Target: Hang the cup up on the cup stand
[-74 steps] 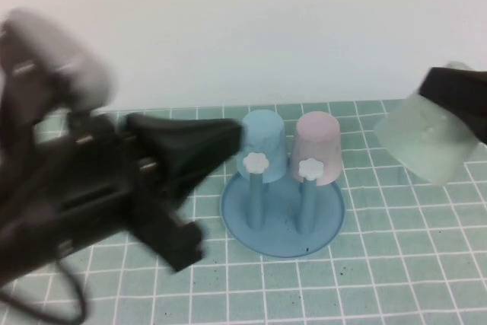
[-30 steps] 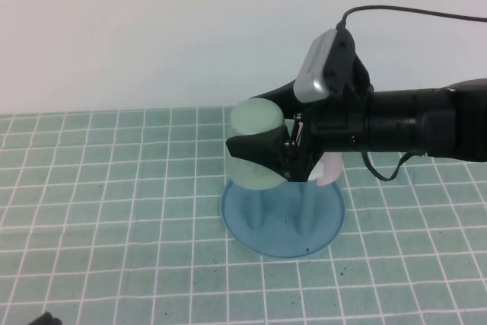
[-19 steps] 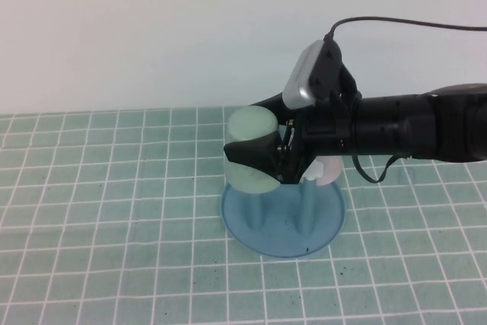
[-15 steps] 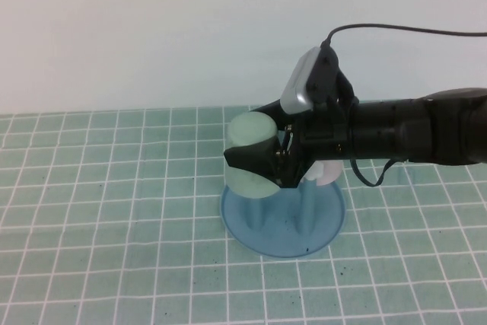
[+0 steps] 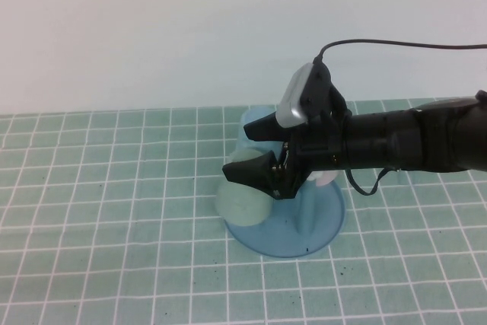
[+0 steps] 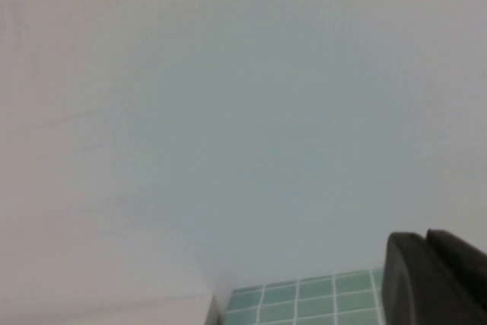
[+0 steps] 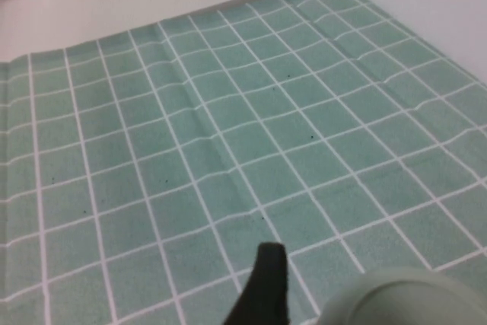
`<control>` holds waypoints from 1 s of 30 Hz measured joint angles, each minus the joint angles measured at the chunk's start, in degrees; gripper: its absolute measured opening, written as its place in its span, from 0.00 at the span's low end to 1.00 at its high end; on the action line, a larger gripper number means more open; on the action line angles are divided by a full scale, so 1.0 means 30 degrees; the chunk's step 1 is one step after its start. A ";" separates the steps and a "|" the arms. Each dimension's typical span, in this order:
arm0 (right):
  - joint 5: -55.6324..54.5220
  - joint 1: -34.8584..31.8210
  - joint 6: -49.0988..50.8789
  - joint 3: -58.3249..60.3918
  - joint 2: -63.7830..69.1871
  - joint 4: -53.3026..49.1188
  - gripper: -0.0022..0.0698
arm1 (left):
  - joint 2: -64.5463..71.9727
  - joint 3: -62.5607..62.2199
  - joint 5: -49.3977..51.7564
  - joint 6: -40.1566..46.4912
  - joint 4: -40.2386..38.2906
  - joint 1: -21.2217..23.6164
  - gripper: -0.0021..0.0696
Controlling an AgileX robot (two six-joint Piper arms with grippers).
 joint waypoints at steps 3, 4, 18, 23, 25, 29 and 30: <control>0.0066 0.0000 0.0130 0.0000 0.0000 0.0000 0.99 | 0.0000 -0.0041 0.0997 -0.3665 0.5155 0.0000 0.03; 0.0101 0.0000 0.0168 0.0000 0.0000 0.0000 0.99 | 0.0000 -0.0041 0.1454 -0.5236 0.6887 0.0000 0.03; -0.0736 0.0031 0.2952 0.0000 -0.6157 -0.2024 0.37 | -0.0409 -0.0041 0.6531 -1.4854 1.4566 -0.0034 0.03; -0.1201 0.0031 0.3956 0.0000 -0.8866 -0.2226 0.07 | -0.0762 -0.0041 0.8802 -1.4854 1.4343 -0.0034 0.03; -0.1107 0.0031 0.4212 0.0000 -0.9828 -0.2361 0.05 | -0.0762 -0.0041 0.9742 -1.4854 1.4082 -0.0034 0.03; -0.0799 0.0031 0.4513 0.0000 -1.1176 -0.2388 0.03 | -0.0762 -0.0041 1.0003 -1.4195 1.3968 -0.0034 0.03; -0.0797 0.0031 0.4513 0.0000 -1.1370 -0.2388 0.03 | -0.0762 -0.0041 1.0003 -1.3865 1.3968 -0.0034 0.03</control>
